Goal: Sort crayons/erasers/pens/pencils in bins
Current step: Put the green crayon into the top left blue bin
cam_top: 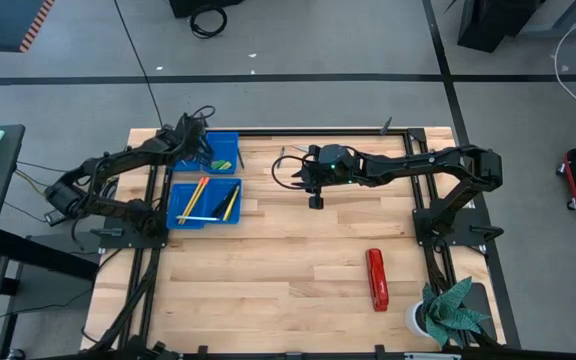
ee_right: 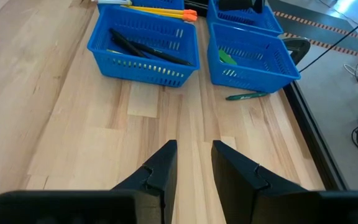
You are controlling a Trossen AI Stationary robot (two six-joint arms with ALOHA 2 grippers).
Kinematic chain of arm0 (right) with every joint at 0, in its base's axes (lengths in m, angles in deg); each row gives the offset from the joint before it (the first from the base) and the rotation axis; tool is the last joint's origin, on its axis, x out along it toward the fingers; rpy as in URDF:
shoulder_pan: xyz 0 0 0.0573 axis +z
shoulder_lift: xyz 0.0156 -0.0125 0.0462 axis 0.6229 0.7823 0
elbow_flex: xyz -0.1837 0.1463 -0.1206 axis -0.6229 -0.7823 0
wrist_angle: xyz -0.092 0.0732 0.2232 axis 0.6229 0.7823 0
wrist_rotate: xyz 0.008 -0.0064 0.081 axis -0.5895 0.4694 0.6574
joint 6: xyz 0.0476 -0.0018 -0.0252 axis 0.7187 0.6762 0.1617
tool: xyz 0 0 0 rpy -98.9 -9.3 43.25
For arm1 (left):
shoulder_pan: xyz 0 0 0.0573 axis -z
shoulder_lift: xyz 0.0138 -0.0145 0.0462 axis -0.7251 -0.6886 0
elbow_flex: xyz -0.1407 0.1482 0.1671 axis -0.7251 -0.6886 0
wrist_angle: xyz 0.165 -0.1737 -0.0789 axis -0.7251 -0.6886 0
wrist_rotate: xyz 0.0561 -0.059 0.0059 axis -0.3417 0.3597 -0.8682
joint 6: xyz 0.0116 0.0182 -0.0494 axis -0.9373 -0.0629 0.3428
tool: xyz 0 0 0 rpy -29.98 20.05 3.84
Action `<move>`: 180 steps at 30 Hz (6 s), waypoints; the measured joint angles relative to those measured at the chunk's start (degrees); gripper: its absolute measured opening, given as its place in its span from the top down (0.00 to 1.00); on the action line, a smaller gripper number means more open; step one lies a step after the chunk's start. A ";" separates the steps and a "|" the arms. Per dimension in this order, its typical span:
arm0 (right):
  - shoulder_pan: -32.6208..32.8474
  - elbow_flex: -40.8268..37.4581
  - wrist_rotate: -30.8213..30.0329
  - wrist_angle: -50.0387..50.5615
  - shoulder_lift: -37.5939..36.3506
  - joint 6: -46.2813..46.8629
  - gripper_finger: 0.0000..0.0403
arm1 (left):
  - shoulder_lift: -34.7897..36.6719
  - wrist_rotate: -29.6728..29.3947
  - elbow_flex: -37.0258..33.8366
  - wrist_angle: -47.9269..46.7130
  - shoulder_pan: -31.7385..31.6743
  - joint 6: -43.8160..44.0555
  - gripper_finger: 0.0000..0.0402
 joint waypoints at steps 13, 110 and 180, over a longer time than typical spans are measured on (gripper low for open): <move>-1.81 14.98 -9.00 8.68 10.93 -23.62 0.74 | 15.67 8.60 -0.01 4.04 11.55 -4.44 0.93; -9.12 37.62 3.04 50.23 2.73 -9.70 0.72 | -41.90 11.73 35.77 4.47 23.92 1.82 0.94; -7.67 37.62 2.97 51.91 2.78 -9.01 0.72 | -58.79 25.94 69.81 -33.13 18.82 -0.40 0.97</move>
